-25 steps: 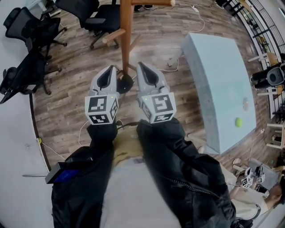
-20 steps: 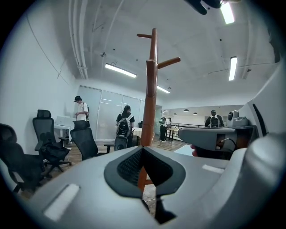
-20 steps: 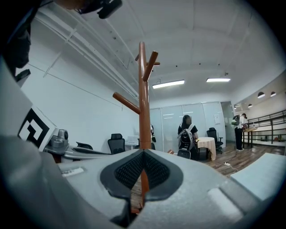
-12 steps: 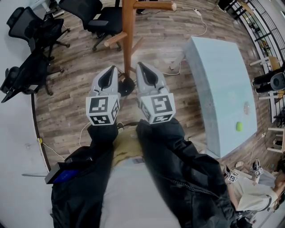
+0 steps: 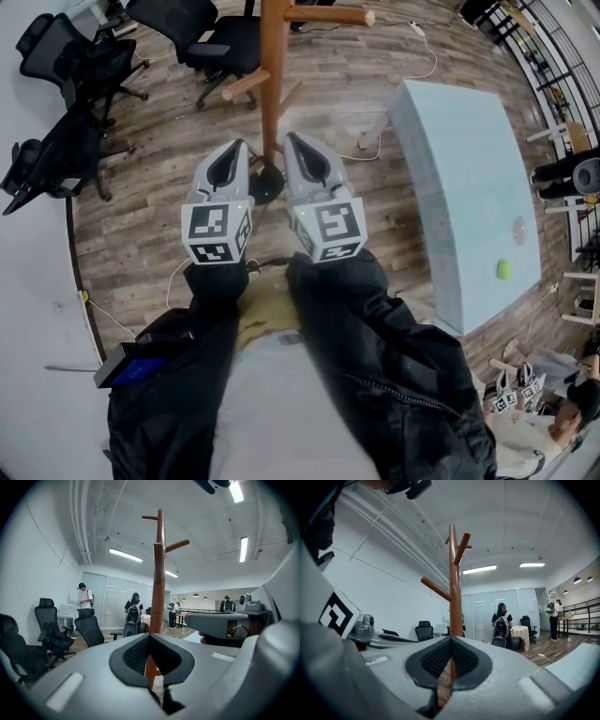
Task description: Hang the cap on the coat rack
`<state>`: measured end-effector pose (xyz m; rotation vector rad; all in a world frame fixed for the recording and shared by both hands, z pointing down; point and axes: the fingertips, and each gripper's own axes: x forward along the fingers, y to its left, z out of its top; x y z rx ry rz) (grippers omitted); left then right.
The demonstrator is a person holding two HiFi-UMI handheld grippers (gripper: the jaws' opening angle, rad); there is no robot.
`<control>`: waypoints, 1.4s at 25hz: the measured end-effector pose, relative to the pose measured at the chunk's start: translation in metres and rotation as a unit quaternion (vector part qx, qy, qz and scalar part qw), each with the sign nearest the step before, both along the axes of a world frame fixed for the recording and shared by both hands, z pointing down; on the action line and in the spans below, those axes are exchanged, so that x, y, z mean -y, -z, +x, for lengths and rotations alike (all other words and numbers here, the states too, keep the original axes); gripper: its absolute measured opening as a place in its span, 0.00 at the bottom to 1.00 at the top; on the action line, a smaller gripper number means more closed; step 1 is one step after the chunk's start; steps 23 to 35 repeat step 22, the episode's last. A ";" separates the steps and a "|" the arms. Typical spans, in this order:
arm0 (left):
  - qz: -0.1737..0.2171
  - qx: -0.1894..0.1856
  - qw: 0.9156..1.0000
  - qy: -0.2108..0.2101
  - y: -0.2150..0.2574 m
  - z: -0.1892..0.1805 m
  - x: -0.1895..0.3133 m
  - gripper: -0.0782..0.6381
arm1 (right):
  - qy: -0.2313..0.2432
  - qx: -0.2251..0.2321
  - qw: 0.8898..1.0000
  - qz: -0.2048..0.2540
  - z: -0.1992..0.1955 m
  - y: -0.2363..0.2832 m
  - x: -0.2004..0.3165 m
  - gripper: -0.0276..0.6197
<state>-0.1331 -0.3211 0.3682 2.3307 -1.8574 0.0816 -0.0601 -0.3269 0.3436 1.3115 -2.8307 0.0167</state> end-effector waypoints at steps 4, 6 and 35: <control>-0.003 0.002 1.000 -0.002 -0.002 0.000 -0.001 0.11 | 0.001 -0.002 1.000 0.005 -0.002 -0.001 0.000 0.03; -0.008 0.005 1.000 -0.002 -0.003 0.002 0.001 0.11 | -0.002 -0.004 1.000 0.001 0.000 -0.003 0.001 0.03; -0.026 0.009 1.000 0.003 -0.012 0.002 -0.001 0.11 | -0.008 -0.014 1.000 -0.014 -0.001 -0.009 0.001 0.03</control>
